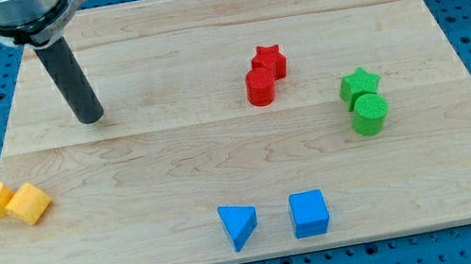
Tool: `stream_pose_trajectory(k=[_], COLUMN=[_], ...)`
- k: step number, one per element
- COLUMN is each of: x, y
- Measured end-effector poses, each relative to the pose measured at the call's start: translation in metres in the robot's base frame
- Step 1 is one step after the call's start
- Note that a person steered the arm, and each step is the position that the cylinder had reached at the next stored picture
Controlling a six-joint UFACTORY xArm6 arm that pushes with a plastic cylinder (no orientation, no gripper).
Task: Move your arm towards red blocks
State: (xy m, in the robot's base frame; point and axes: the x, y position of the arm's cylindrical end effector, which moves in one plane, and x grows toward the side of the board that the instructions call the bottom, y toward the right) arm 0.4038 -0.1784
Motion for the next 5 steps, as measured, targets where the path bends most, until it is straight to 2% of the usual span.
stream_pose_trajectory(k=[2, 5], x=[-0.019, -0.012], y=[0.002, 0.018])
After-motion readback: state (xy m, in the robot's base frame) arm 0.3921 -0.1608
